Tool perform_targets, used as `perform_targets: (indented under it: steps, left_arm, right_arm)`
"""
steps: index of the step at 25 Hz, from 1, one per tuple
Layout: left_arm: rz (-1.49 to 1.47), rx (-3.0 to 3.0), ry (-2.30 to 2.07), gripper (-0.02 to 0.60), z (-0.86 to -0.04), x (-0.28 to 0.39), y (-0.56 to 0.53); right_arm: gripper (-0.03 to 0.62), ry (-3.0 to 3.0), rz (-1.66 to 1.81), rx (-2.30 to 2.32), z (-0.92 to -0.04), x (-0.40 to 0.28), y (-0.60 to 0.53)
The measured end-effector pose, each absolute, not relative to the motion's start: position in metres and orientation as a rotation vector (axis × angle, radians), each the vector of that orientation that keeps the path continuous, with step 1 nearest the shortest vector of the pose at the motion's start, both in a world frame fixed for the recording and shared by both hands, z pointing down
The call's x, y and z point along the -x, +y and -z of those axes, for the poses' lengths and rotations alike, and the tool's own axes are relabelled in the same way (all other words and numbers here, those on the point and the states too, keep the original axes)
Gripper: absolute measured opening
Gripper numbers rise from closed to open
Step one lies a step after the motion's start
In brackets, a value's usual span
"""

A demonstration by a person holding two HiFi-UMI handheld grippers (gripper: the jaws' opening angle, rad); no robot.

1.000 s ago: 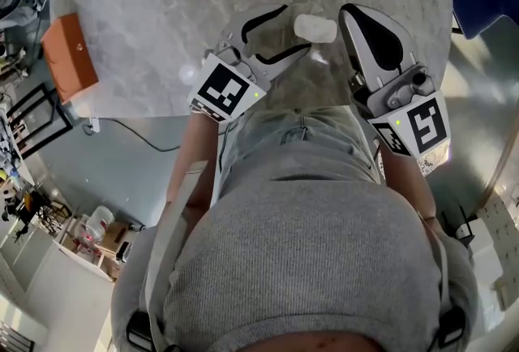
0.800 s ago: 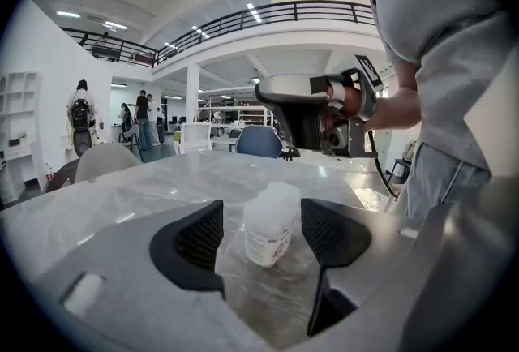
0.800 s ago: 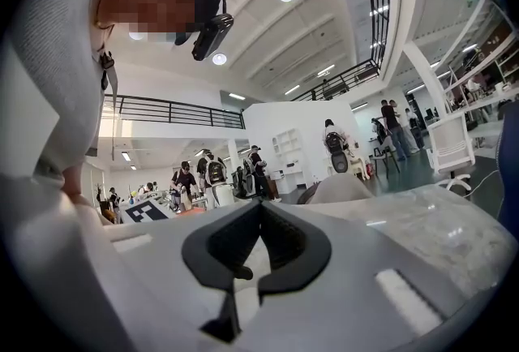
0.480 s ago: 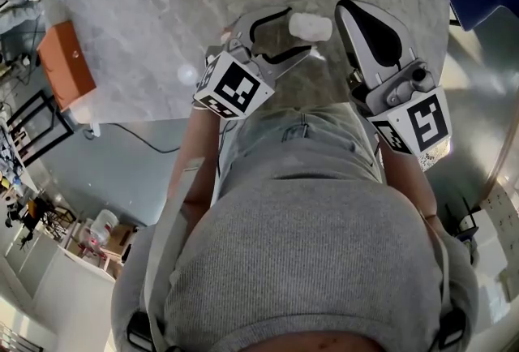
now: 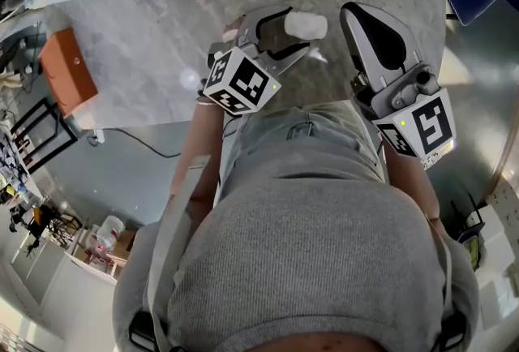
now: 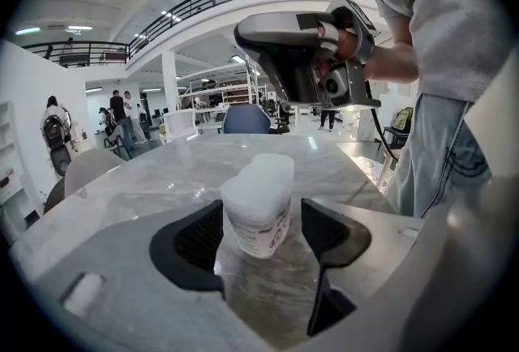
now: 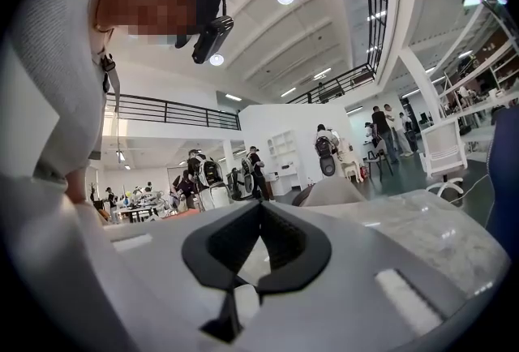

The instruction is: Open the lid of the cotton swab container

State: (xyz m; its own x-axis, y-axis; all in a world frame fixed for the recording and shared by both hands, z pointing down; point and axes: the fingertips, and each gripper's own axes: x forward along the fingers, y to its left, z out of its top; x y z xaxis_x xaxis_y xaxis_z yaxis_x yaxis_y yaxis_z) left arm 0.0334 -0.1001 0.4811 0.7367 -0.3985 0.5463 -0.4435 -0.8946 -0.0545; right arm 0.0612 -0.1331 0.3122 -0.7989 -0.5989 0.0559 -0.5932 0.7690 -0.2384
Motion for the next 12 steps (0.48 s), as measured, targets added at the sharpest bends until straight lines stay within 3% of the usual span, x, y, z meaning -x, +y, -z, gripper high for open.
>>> perform_targets:
  steps: [12]
  left_arm:
    - [-0.977,-2.865,-0.647,0.302,-0.499,-0.038,-0.107]
  right_arm:
    - [0.003,2.929,0.437,1.02,-0.316,-0.063,-0.129]
